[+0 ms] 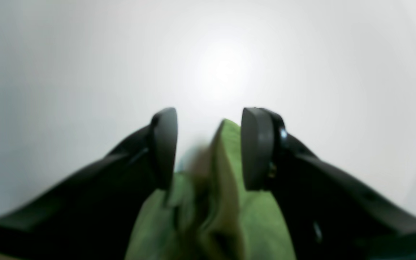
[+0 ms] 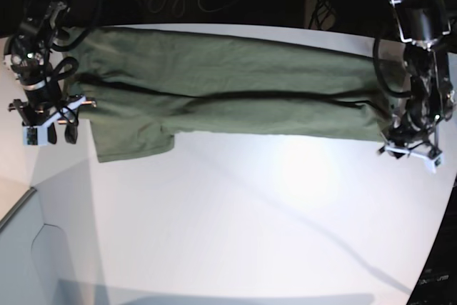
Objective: Layout the t-shirt on the table in an organized manner, then fold the t-shirt properly
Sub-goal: 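Hold the folded shirt and adjust both grippers along its edge, then drag the green shirt strip's ends with both grippers to straighten it, then regrasp the strip's ends with both grippers, then fold the strip end held by the left gripper toward the right gripper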
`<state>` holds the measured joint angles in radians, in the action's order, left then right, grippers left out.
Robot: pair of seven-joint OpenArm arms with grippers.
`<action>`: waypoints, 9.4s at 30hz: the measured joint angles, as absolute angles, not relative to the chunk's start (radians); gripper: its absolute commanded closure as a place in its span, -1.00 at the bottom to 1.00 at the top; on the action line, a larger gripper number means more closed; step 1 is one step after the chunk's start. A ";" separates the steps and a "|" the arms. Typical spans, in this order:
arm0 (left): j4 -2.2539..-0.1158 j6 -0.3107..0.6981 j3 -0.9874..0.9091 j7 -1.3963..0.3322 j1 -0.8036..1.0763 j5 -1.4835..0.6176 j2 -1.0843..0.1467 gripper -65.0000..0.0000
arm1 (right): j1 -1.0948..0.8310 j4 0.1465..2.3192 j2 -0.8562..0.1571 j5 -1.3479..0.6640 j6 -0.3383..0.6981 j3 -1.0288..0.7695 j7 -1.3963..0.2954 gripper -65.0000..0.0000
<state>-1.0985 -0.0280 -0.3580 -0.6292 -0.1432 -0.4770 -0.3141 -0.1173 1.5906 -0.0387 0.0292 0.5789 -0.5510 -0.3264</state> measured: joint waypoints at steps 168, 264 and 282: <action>-1.344 -0.016 -0.331 -0.048 0.205 -0.194 -0.169 1.00 | -0.505 1.763 0.150 0.157 0.617 -0.470 -0.310 1.00; -1.523 0.165 -0.460 -0.065 0.352 -0.176 -0.117 1.00 | -0.324 1.484 0.069 0.156 0.621 -0.573 -0.306 0.03; -1.607 0.165 0.195 -0.056 0.402 0.087 -0.080 1.00 | -0.324 1.484 0.072 0.157 0.621 -0.573 -0.306 0.03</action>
